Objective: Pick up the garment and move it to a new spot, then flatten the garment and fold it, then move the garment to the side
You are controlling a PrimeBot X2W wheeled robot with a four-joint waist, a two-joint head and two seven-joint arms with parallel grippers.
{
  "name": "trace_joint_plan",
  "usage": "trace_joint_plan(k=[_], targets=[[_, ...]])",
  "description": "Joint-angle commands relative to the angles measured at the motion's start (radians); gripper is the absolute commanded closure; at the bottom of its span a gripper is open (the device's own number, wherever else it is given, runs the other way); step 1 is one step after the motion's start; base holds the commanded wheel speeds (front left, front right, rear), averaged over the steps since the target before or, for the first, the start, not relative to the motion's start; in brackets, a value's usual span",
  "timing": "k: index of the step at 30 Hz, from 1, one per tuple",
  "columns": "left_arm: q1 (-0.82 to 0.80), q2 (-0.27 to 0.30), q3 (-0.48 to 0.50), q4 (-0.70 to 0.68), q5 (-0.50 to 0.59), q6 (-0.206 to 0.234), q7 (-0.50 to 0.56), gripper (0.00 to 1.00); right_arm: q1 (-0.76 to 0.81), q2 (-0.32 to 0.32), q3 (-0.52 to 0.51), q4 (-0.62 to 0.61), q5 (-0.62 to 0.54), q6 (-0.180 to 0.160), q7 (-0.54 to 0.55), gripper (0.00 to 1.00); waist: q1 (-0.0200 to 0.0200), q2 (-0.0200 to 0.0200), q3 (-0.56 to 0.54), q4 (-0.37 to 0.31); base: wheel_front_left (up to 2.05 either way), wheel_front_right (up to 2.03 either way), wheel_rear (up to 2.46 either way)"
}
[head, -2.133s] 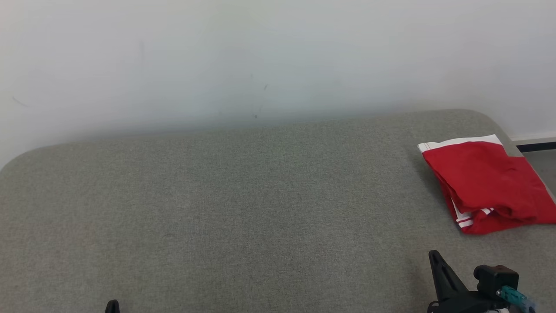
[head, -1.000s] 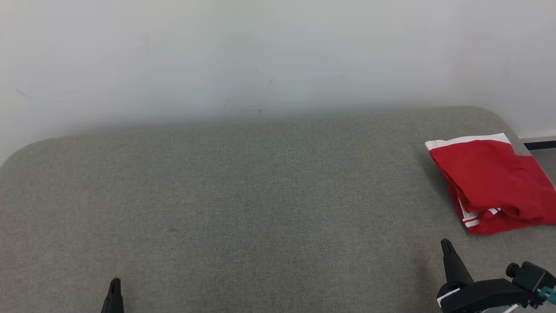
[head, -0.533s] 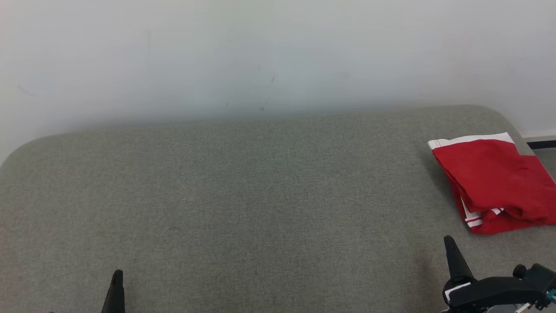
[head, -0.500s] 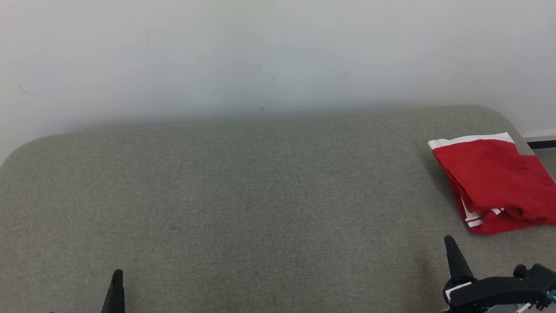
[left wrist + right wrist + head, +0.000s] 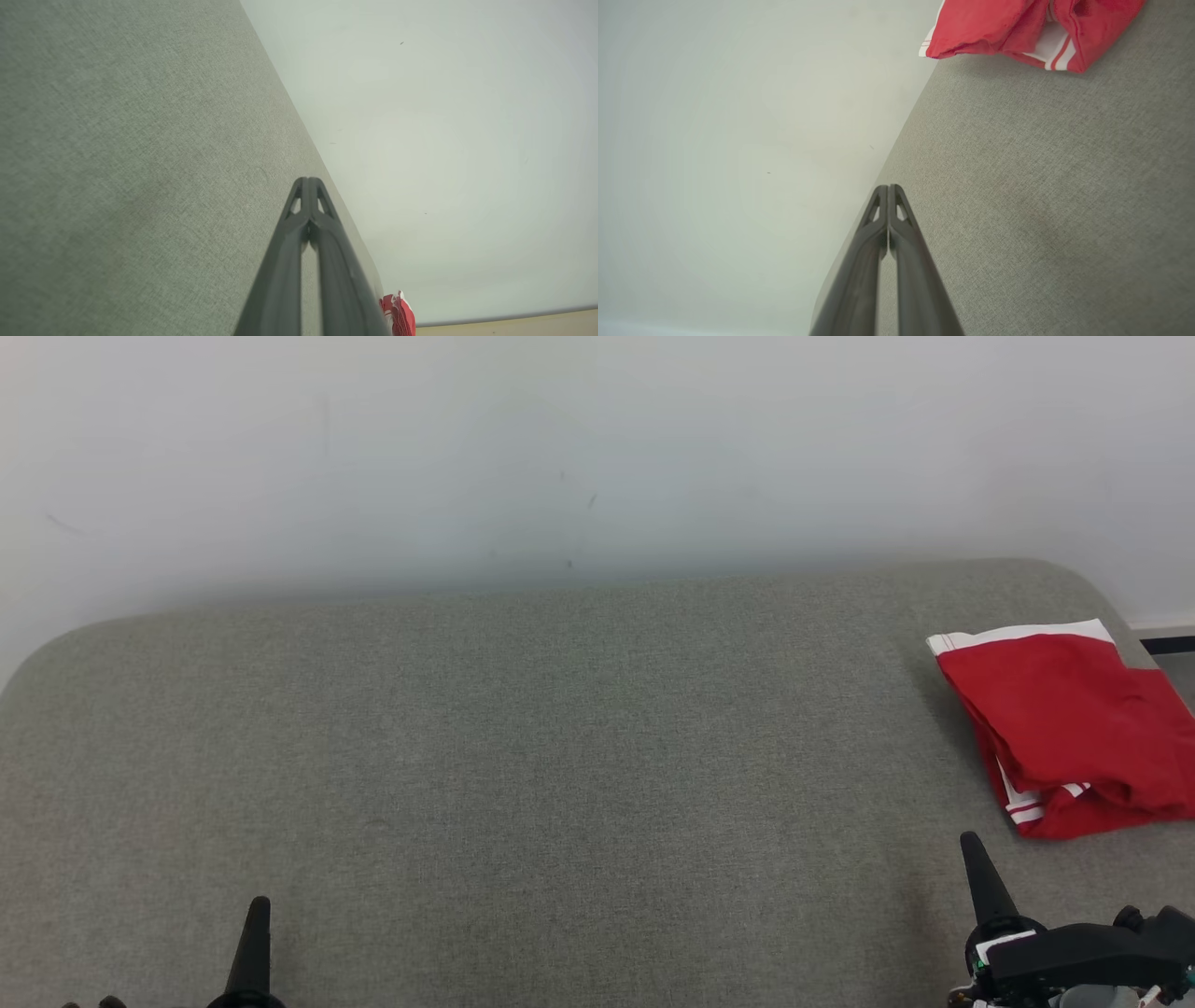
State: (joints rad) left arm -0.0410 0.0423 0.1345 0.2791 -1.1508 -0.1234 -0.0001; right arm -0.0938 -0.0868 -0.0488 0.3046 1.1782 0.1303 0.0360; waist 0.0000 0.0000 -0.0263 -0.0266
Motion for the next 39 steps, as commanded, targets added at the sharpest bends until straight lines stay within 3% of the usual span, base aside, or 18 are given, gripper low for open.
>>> trace_joint_plan(k=[1,39], targets=[[-0.024,0.007,-0.001,-0.011,-0.022,-0.004,0.002,1.0,-0.018,0.001,-0.006,-0.013,0.016,0.0,0.002,1.0,0.0,0.0,0.0,0.0,0.0,0.0,0.0],[-0.061,0.01,-0.015,-0.03,-0.339,-0.009,0.086,1.0,-0.018,0.028,-0.051,-0.05,0.319,0.001,0.06,1.0,0.0,0.0,0.02,0.018,0.0,0.0,0.0]])
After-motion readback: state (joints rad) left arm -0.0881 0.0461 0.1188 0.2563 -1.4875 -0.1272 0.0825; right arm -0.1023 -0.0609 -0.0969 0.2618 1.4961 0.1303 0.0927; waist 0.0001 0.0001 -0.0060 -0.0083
